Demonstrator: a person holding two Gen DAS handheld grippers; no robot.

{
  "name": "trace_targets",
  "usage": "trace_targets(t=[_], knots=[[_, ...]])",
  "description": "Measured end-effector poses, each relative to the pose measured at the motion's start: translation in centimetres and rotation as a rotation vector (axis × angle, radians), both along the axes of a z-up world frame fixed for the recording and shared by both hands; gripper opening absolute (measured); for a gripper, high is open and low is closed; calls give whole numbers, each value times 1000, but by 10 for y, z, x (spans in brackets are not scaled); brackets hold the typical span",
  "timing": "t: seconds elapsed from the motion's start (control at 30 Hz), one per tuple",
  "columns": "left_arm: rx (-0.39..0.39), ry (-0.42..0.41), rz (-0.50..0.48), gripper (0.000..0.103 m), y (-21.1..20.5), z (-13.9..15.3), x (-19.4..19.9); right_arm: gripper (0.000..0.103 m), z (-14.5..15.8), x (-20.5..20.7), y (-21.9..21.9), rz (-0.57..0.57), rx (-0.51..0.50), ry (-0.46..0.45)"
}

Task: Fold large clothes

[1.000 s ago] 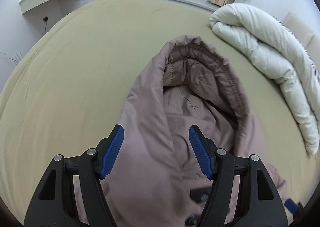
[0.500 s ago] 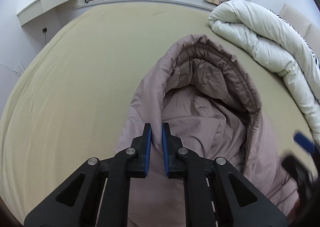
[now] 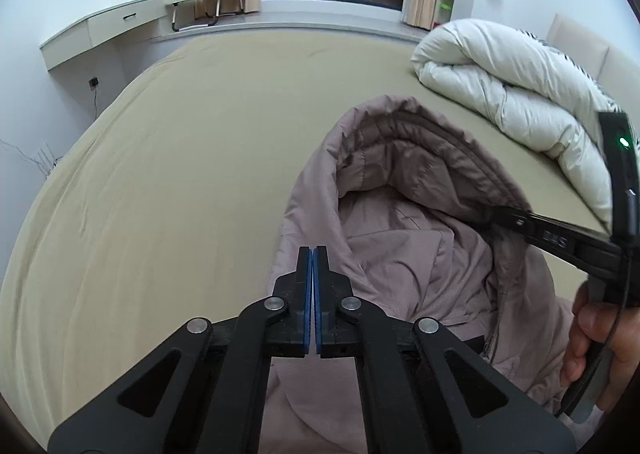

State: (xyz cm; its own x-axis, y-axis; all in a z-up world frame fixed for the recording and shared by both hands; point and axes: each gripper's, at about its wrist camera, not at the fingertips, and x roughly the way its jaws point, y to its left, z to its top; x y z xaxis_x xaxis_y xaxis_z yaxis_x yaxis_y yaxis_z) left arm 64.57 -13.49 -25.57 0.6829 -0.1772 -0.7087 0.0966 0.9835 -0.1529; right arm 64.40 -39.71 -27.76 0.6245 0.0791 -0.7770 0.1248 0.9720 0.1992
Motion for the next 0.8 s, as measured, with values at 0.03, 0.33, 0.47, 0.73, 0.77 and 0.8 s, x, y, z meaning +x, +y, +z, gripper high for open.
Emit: trace_targets(t=[0.03, 0.33, 0.47, 0.73, 0.77, 0.8], knots=[[1, -3, -1, 0, 2, 1, -3, 14, 6, -7, -3, 0, 7, -27], [-134, -41, 7, 1, 19, 26, -41, 13, 71, -81, 8, 117, -68, -221], [-141, 24, 32, 5, 22, 17, -39, 13, 83, -94, 14, 141, -60, -251], [-247, 3, 51, 103, 29, 6, -35, 13, 84, -100, 22, 168, -62, -269], [-252, 31, 43, 103, 29, 1, -30, 13, 84, -103, 24, 168, -60, -273], [-252, 49, 55, 103, 29, -1, -25, 13, 84, -103, 23, 168, -58, -277]])
